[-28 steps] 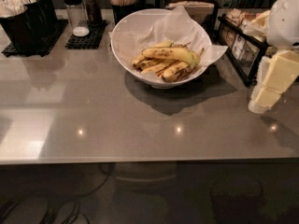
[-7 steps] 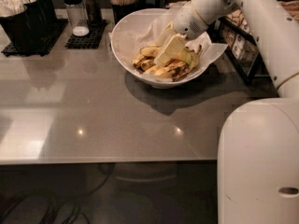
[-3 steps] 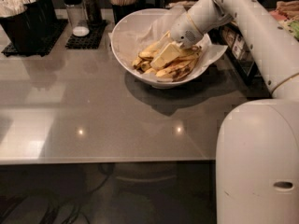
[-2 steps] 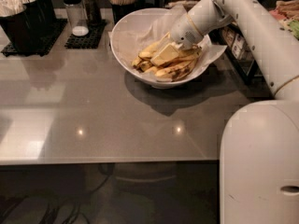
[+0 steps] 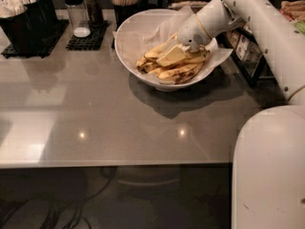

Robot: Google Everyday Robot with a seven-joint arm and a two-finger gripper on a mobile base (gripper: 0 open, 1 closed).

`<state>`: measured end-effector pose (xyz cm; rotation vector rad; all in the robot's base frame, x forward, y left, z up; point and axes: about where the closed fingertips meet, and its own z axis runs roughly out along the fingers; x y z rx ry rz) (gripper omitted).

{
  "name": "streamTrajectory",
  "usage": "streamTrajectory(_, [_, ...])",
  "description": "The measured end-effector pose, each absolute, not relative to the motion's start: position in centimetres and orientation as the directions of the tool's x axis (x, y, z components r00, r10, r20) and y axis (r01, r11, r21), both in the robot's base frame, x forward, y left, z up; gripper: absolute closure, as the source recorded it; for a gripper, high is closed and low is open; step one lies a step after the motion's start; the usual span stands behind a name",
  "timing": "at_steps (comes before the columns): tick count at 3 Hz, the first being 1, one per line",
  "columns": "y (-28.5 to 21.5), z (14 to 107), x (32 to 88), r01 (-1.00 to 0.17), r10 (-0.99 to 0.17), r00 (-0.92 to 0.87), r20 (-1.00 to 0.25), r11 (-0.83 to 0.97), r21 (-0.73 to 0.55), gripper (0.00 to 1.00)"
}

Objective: Pick banana from white bowl

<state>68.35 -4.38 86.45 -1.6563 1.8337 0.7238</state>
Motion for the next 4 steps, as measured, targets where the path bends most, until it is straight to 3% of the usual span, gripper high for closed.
streamTrajectory(2, [-7.7, 91.5, 62.9, -0.985, -0.716, -0.014, -0.698, 0.130, -0.113, 1.00])
streamTrajectory(4, [-11.3, 91.5, 58.5, -0.984, -0.772, -0.095, -0.628, 0.169, -0.059, 1.00])
